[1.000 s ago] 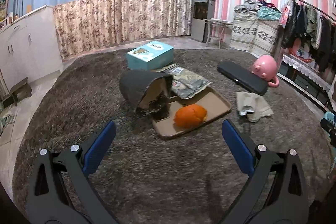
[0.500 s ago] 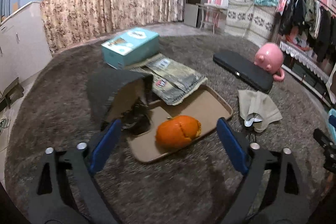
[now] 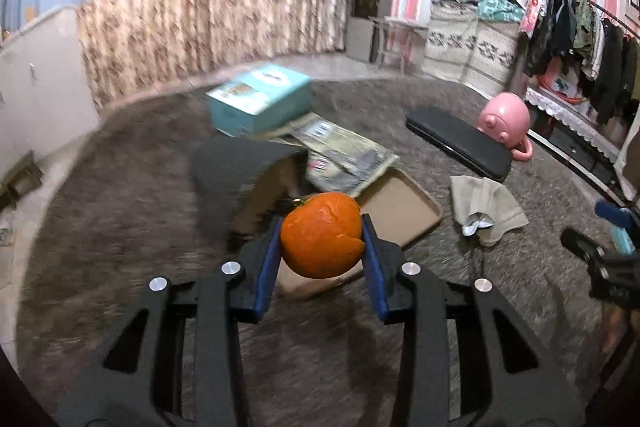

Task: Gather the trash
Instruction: 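Grasp the tangerine on the tray with the left tool, then lift the tangerine toward the basket with the left tool while the right tool grasps the beige cloth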

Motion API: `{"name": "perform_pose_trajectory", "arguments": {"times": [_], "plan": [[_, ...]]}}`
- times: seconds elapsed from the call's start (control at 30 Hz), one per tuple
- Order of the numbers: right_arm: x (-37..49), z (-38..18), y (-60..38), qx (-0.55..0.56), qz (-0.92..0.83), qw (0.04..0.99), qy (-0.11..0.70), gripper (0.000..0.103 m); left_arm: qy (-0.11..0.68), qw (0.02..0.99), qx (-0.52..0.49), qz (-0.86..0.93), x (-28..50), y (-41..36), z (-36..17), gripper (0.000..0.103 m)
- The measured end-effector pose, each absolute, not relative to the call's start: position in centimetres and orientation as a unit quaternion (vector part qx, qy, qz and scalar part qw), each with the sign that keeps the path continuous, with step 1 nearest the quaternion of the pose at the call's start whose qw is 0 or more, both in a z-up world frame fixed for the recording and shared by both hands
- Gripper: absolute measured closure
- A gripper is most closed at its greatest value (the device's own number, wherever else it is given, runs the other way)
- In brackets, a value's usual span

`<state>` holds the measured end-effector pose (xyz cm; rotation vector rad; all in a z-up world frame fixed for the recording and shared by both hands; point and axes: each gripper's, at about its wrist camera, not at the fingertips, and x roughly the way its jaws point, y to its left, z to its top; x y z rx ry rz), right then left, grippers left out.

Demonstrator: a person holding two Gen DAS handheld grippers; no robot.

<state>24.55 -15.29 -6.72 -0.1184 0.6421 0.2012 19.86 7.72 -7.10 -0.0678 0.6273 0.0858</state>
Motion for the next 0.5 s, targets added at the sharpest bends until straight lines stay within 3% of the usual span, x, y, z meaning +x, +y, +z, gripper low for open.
{"name": "perform_pose_trajectory", "arguments": {"times": [0.23,0.3,0.37,0.4,0.43,0.47,0.5], "plan": [[28.1,-7.9,-11.9,-0.062,0.131,0.927,0.345,0.005,0.299,0.950,-0.038,0.078,17.1,10.7,-7.9,0.066],[29.1,-8.8,-11.1,-0.067,0.141,0.917,0.368,0.012,0.303,0.948,-0.049,0.083,17.4,11.1,-8.0,0.066],[29.7,-9.5,-10.5,-0.067,0.160,0.906,0.387,0.042,0.306,0.947,-0.047,0.082,17.7,11.0,-8.0,0.066],[29.8,-9.6,-10.3,-0.068,0.166,0.903,0.390,0.044,0.308,0.947,-0.044,0.081,17.7,10.9,-8.3,0.066],[29.5,-9.4,-10.3,-0.069,0.176,0.904,0.385,0.055,0.311,0.946,-0.038,0.079,17.9,10.7,-8.4,0.066],[29.3,-9.2,-10.2,-0.071,0.180,0.904,0.381,0.075,0.311,0.947,-0.034,0.078,17.9,10.6,-8.4,0.066],[28.9,-9.0,-10.3,-0.073,0.176,0.907,0.376,0.081,0.310,0.947,-0.031,0.078,17.9,10.4,-8.3,0.066]]}}
